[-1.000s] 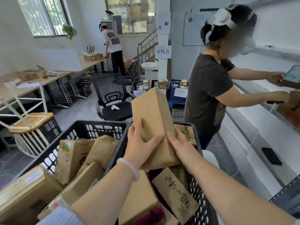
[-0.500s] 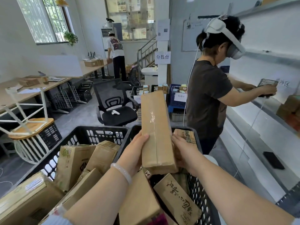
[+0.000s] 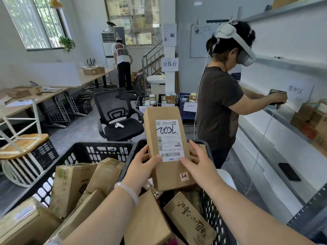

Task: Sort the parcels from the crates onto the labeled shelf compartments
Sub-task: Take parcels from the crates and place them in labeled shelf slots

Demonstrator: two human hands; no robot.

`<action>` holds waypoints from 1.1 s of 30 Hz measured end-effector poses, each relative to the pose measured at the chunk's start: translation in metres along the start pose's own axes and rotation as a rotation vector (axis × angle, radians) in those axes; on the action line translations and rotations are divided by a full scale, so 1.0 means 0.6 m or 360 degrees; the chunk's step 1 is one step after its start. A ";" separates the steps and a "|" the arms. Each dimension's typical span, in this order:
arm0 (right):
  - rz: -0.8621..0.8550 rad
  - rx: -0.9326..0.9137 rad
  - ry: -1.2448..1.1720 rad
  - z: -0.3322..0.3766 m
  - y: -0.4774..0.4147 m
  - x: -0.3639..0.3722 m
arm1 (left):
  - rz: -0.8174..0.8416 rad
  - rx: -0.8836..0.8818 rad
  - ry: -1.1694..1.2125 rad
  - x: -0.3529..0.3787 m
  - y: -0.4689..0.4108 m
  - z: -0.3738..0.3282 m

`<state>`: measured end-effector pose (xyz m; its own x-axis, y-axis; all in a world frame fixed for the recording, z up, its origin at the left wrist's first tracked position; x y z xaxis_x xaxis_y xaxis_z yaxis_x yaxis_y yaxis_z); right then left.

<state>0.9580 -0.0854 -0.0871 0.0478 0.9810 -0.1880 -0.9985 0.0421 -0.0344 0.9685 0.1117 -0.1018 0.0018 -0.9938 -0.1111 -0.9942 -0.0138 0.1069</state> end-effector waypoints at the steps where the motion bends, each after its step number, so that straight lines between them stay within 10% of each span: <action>1: 0.0021 0.0042 -0.0057 -0.005 -0.002 -0.004 | -0.0023 -0.0020 0.0119 -0.001 -0.002 0.002; 23: 0.0019 0.0443 -0.0692 -0.052 -0.001 -0.008 | -0.0296 -0.0266 0.1044 0.016 -0.008 0.024; 29: -0.0163 0.0244 -0.0308 -0.025 -0.006 -0.067 | -0.0654 -0.0265 0.0293 -0.063 -0.001 0.020; 33: -0.0057 0.0004 0.0034 0.000 0.002 -0.068 | -0.0136 0.0208 -0.0554 -0.047 -0.010 -0.039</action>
<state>0.9548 -0.1253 -0.0796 0.0838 0.9745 -0.2079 -0.9962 0.0773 -0.0393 0.9770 0.1373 -0.0764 0.0707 -0.8925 -0.4456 -0.9974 -0.0584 -0.0414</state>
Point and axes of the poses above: each hand's wrist, its own y-axis away from the middle knuckle, its own x-axis out of the palm, z = x × y, the point moved 6 cm from there along -y, towards the middle knuckle, and after that the axes turned 6 degrees about -y, right-handed, at the moved point
